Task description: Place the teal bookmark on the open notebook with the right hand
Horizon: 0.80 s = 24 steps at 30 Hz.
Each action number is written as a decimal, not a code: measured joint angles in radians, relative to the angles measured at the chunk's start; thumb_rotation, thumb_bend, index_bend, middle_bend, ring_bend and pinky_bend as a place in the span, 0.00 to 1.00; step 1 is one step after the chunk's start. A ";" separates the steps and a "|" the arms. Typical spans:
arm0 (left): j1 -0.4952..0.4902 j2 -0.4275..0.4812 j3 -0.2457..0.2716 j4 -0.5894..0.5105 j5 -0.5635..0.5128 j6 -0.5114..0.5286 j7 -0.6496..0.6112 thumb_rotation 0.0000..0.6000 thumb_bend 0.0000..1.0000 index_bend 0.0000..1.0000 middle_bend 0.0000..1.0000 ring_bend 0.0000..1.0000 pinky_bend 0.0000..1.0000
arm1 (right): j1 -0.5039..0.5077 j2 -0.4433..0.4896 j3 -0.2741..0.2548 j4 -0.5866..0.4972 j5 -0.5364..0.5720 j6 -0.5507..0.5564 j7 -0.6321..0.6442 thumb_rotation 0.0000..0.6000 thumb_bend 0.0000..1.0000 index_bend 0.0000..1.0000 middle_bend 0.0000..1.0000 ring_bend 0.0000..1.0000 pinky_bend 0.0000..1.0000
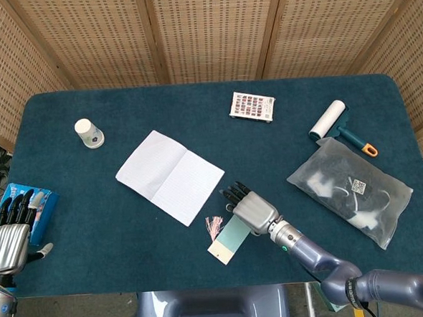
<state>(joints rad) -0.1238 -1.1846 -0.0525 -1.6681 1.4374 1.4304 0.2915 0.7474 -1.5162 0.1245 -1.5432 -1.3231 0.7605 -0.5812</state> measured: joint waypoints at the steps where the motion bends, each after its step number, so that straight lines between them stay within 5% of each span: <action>1: 0.000 0.000 -0.001 0.000 0.000 0.002 -0.001 1.00 0.00 0.00 0.00 0.00 0.00 | 0.003 -0.005 -0.005 0.004 0.005 0.000 -0.002 1.00 0.18 0.34 0.02 0.00 0.00; 24: -0.003 0.000 0.000 0.005 0.000 0.006 -0.015 1.00 0.00 0.00 0.00 0.00 0.00 | 0.026 -0.078 -0.050 0.061 0.012 0.030 0.030 1.00 0.18 0.37 0.02 0.00 0.00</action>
<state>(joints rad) -0.1269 -1.1841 -0.0523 -1.6628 1.4373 1.4365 0.2769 0.7730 -1.5939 0.0749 -1.4825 -1.3115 0.7902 -0.5514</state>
